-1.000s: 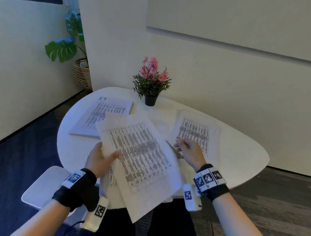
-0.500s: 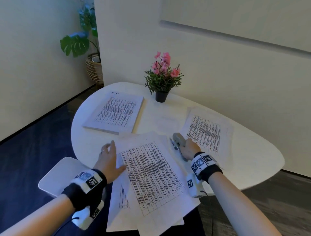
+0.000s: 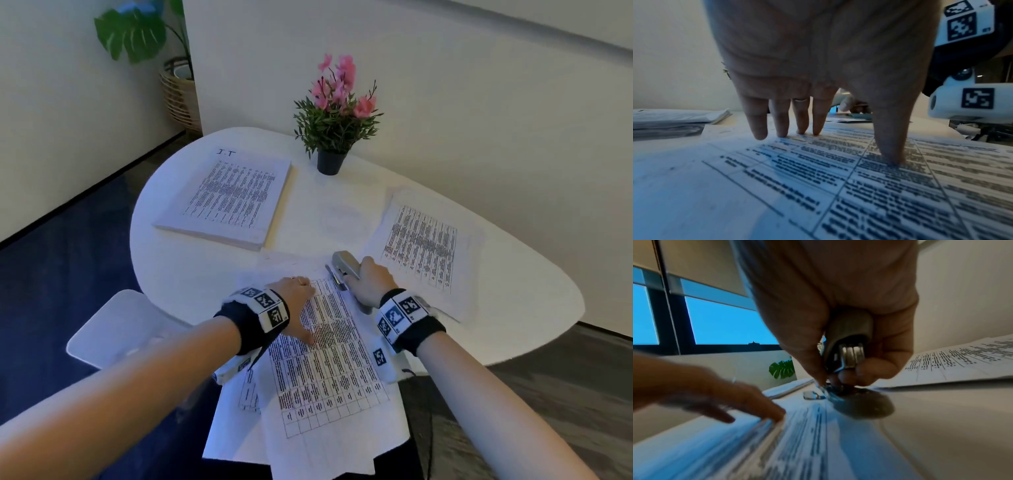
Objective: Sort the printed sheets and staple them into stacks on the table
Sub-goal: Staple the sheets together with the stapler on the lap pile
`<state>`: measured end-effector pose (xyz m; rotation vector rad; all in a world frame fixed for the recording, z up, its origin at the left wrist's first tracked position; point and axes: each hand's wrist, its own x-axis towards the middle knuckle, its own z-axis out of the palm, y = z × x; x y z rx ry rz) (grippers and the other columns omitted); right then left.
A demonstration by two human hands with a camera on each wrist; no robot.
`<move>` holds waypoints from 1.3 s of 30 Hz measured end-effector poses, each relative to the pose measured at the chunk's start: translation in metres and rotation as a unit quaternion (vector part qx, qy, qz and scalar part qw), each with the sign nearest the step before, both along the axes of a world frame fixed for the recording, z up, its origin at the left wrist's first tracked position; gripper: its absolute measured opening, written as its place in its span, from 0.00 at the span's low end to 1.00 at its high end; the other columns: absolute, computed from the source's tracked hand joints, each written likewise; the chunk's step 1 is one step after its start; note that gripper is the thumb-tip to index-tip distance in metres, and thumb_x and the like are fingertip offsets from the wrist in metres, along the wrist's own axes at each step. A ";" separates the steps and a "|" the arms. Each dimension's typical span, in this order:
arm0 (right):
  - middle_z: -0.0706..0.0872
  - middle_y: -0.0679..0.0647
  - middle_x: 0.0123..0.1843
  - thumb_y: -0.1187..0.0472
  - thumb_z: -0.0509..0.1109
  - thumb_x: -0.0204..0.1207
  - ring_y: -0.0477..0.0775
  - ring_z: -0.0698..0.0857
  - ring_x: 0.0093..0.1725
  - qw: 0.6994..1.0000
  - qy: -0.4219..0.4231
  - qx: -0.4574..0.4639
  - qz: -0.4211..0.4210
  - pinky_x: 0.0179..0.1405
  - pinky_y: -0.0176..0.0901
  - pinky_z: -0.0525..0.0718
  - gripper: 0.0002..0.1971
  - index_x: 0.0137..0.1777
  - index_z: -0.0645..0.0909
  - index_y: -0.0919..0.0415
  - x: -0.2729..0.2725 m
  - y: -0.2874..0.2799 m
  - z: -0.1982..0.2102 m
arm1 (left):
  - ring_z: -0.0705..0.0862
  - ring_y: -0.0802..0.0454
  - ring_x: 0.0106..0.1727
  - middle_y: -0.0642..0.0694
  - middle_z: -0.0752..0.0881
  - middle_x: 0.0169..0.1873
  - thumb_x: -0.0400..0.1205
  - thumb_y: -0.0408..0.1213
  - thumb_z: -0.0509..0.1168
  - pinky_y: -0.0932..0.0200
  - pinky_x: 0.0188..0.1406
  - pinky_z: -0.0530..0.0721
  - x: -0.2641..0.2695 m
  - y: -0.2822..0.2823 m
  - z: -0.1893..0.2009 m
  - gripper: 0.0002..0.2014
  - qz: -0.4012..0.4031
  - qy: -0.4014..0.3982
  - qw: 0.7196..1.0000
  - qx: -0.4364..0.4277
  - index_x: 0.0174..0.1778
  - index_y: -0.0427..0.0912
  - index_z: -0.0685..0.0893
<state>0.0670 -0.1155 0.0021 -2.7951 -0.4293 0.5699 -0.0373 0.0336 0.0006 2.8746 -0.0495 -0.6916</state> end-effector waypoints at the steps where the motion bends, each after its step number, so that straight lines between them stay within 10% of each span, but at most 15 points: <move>1: 0.80 0.60 0.51 0.52 0.62 0.82 0.60 0.81 0.43 1.000 0.002 -0.022 0.005 0.34 0.47 0.80 0.19 0.65 0.67 0.65 -0.002 0.000 -0.002 | 0.60 0.44 0.80 0.45 0.56 0.82 0.71 0.64 0.70 0.45 0.76 0.67 0.002 -0.001 -0.001 0.50 0.003 -0.011 1.000 -0.001 0.83 0.43 0.57; 4: 0.83 0.62 0.57 0.52 0.62 0.82 0.63 0.84 0.49 0.997 -0.021 -0.071 0.023 0.47 0.53 0.84 0.18 0.65 0.67 0.63 -0.007 0.000 -0.007 | 0.58 0.42 0.80 0.46 0.55 0.82 0.70 0.67 0.69 0.41 0.75 0.69 0.008 0.000 -0.007 0.51 0.022 -0.023 0.999 -0.006 0.83 0.45 0.55; 23: 0.80 0.62 0.65 0.48 0.63 0.81 0.64 0.81 0.62 0.997 -0.046 -0.052 -0.023 0.53 0.51 0.78 0.24 0.67 0.69 0.66 -0.005 0.051 -0.013 | 0.60 0.41 0.79 0.45 0.59 0.82 0.68 0.67 0.71 0.47 0.78 0.63 0.018 0.002 -0.019 0.52 0.006 -0.038 0.999 -0.003 0.82 0.44 0.60; 31: 0.84 0.61 0.58 0.60 0.63 0.81 0.64 0.83 0.54 0.982 -0.119 -0.122 0.078 0.41 0.49 0.73 0.16 0.66 0.68 0.63 0.009 0.053 -0.008 | 0.64 0.41 0.76 0.43 0.63 0.80 0.67 0.68 0.69 0.44 0.76 0.66 0.021 0.003 -0.019 0.49 -0.012 -0.039 0.999 0.005 0.79 0.43 0.65; 39: 0.83 0.62 0.61 0.59 0.65 0.80 0.61 0.82 0.55 0.996 -0.062 -0.061 -0.020 0.45 0.46 0.73 0.14 0.62 0.74 0.66 0.008 0.064 -0.010 | 0.69 0.42 0.70 0.45 0.69 0.75 0.66 0.69 0.70 0.45 0.71 0.72 0.026 0.007 -0.018 0.47 -0.020 -0.043 0.999 0.010 0.76 0.44 0.71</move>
